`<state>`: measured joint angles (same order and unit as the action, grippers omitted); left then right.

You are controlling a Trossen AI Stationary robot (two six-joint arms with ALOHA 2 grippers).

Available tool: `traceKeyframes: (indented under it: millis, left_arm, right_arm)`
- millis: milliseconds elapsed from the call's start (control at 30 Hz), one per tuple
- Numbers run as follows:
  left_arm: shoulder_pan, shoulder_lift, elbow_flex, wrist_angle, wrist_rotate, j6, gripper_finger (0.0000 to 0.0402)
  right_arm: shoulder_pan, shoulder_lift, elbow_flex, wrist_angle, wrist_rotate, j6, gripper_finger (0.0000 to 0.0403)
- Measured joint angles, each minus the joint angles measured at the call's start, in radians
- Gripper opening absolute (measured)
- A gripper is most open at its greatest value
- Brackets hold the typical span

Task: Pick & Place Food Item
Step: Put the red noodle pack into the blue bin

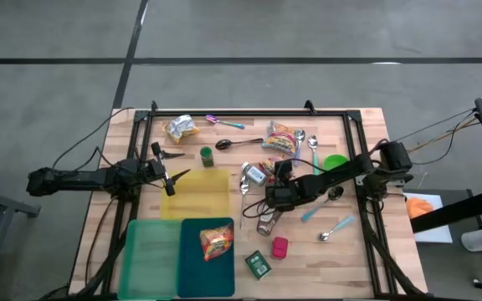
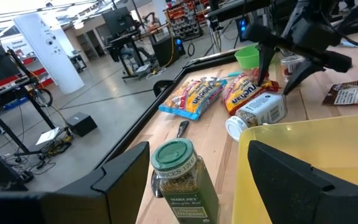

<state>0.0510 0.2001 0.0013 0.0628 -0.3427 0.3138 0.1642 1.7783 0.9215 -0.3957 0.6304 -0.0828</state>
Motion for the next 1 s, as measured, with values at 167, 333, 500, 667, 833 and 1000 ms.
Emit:
traceKeyframes:
  millis: [167, 333, 500, 667, 833, 1000]
  left_arm:
    - [0.0, 0.0, 0.0, 0.0, 0.0, 0.0, 0.0275]
    - [0.0, 0.0, 0.0, 0.0, 0.0, 0.0, 0.0275]
    - [0.0, 0.0, 0.0, 0.0, 0.0, 0.0, 0.0275]
    - [0.0, 0.0, 0.0, 0.0, 0.0, 0.0, 0.0275]
    - [0.0, 0.0, 0.0, 0.0, 0.0, 0.0, 0.0275]
    - [0.0, 0.0, 0.0, 0.0, 0.0, 0.0, 0.0275]
  right_arm:
    - [0.0, 0.009, 0.0, 0.011, 0.0, -0.003, 0.0254]
    - [0.0, 0.009, 0.0, 0.011, -0.001, 0.001, 0.0254]
    - [0.0, 0.009, 0.0, 0.014, -0.002, 0.005, 0.0254]
    - [0.0, 0.009, 0.0, 0.014, -0.002, 0.023, 0.0254]
    - [0.0, 0.009, 0.0, 0.014, -0.002, 0.023, 0.0252]
    - [0.0, 0.009, 0.0, 0.014, -0.002, 0.023, 0.0215]
